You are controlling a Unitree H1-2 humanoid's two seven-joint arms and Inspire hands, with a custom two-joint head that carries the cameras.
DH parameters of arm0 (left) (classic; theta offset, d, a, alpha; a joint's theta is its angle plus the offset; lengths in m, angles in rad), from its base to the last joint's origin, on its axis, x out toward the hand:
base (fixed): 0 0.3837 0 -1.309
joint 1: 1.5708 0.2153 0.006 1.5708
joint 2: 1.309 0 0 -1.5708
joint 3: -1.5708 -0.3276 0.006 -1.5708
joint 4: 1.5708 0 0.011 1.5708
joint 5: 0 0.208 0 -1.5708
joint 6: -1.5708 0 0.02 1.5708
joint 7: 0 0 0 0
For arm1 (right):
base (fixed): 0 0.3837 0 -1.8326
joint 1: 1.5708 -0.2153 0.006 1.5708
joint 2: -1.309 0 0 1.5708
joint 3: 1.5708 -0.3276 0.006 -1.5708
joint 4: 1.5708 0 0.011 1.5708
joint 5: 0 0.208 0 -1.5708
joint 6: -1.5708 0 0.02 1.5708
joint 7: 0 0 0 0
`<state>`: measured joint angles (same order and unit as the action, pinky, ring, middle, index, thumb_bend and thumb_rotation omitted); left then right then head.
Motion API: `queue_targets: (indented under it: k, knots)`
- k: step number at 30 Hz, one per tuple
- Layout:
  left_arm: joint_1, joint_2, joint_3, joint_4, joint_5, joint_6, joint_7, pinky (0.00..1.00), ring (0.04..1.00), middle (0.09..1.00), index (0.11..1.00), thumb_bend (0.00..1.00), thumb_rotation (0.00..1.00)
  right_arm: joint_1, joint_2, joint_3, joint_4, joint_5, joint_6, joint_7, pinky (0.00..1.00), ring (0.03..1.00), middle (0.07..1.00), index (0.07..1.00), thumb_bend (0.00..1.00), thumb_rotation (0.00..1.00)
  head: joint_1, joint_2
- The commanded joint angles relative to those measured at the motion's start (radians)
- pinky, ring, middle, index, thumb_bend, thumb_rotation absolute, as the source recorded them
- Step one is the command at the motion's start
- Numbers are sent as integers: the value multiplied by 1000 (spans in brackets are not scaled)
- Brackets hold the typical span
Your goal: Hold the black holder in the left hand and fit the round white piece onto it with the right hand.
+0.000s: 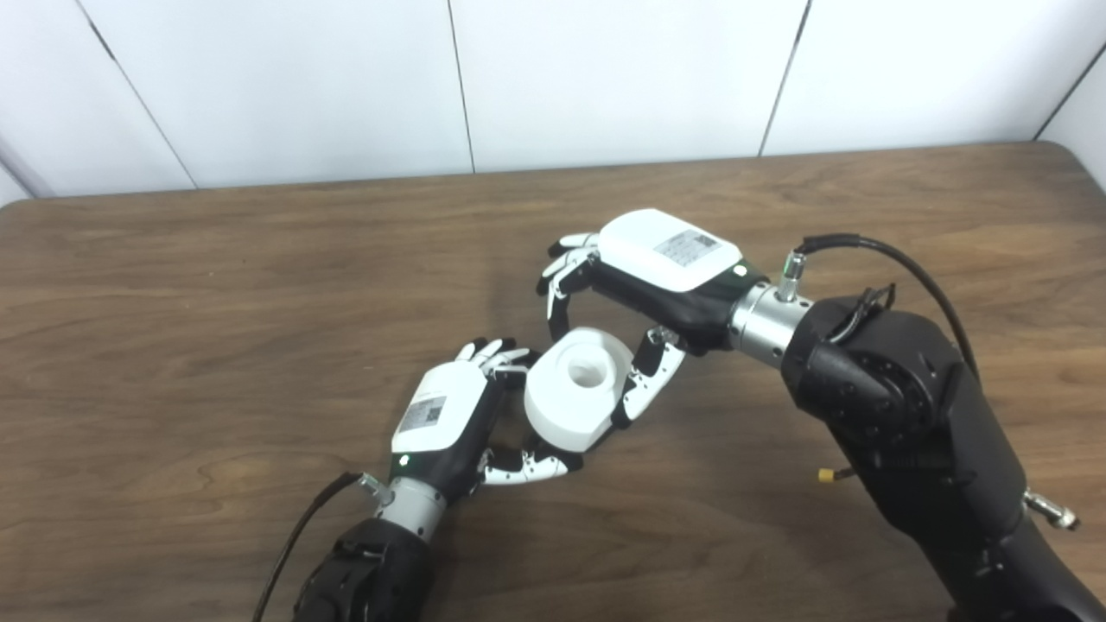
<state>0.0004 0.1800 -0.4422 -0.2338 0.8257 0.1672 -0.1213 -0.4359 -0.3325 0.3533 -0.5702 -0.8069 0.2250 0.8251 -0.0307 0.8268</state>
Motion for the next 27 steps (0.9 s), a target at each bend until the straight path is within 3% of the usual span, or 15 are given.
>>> queue_targets:
  k: [1, 11, 27]
  knots:
    - [11, 5, -22, 11, 6, 3, -48, 976, 927, 827, 488, 517, 55, -29, -11, -13, 7, -15, -20, -27, 761, 897, 785, 482, 525, 132, -2, 1]
    - [11, 6, -20, 14, 8, 4, -47, 977, 926, 827, 488, 517, 55, -40, -8, -21, 2, -9, -16, -25, 774, 890, 777, 482, 525, 133, -1, 0]
    - [6, 7, -22, 22, 12, -1, -42, 971, 923, 827, 488, 517, 56, -73, 4, -29, -48, 2, 49, 47, 758, 902, 781, 482, 525, 134, -1, 1]
